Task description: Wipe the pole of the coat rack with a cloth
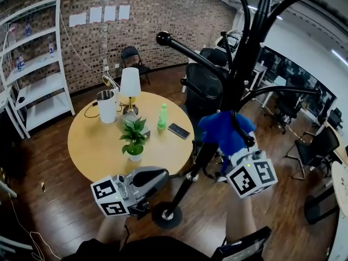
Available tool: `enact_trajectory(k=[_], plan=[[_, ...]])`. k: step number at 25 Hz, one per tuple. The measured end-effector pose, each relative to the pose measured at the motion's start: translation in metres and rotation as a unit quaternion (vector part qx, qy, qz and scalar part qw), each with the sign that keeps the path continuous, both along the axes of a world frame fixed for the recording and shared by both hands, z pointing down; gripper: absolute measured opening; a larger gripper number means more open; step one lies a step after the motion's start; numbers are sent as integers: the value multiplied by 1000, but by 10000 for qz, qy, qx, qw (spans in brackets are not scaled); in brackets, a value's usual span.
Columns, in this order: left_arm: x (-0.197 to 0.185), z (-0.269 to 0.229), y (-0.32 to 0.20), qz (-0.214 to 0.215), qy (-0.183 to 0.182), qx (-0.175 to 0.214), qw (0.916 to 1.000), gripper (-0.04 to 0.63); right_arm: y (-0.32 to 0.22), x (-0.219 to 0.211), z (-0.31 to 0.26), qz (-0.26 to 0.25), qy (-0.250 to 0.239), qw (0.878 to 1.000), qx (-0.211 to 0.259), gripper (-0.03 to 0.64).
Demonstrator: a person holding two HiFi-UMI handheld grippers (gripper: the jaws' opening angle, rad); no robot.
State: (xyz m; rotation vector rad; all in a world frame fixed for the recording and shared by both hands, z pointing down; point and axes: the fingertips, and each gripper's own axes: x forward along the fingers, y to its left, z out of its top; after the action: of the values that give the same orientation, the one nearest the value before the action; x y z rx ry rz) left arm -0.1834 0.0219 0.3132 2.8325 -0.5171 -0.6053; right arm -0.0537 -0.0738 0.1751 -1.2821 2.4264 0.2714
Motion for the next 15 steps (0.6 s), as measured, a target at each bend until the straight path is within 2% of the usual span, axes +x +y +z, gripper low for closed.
enact_trajectory(k=[3,7,15], plan=[[-2,1,-4,-16,33,-5,10000,2,2,2,5,-25,-87,9998,162,28],[0,3,-8,18,42,-50,10000,2,0,1,31,17,-4,10000,36,28],[4,13,-10,278,-61,-216,9994,2,-2,0,139,230,2,9964,-820,28]])
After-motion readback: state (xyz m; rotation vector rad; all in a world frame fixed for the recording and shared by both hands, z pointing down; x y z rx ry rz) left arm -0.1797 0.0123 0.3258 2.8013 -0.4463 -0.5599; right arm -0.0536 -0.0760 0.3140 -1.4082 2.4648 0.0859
